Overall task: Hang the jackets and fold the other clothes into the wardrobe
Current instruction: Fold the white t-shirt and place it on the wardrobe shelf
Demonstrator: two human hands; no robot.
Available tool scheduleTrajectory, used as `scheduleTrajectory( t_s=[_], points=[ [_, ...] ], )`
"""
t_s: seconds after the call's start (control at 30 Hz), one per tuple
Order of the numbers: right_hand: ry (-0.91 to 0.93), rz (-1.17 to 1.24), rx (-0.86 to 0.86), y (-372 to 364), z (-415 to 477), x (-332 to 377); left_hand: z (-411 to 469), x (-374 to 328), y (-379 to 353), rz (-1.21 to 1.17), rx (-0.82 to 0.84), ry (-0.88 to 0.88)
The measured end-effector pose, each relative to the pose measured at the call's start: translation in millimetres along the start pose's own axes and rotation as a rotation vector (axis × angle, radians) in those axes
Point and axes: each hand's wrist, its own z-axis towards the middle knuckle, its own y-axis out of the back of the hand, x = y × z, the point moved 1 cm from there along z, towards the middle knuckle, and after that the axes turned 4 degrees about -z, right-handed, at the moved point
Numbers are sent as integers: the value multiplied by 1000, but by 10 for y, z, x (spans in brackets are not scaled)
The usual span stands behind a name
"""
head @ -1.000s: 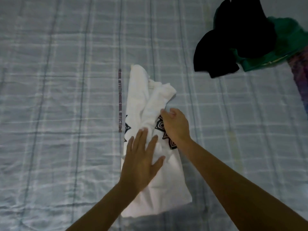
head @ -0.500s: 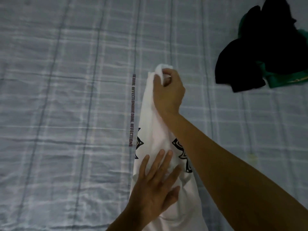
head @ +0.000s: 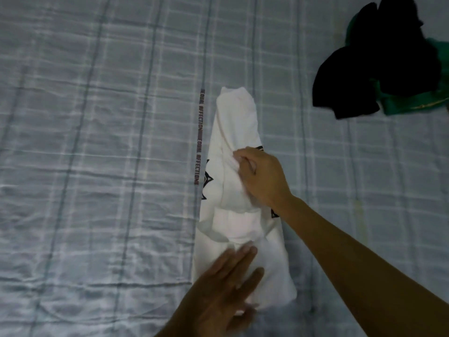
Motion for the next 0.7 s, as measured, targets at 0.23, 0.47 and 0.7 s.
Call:
scheduleTrajectory(
  t_s=[0.23,0.47,0.7],
  points=[
    [151,-162,-42,65,-1236,113,-337,-52,-27,158,83,81],
    [432,-516,166,-31,-2241,96,-290,-26,-23,90,-105,141],
    [192,-513,166,-72,-1957,56,-209,21,192,-153,-177,225]
  ],
)
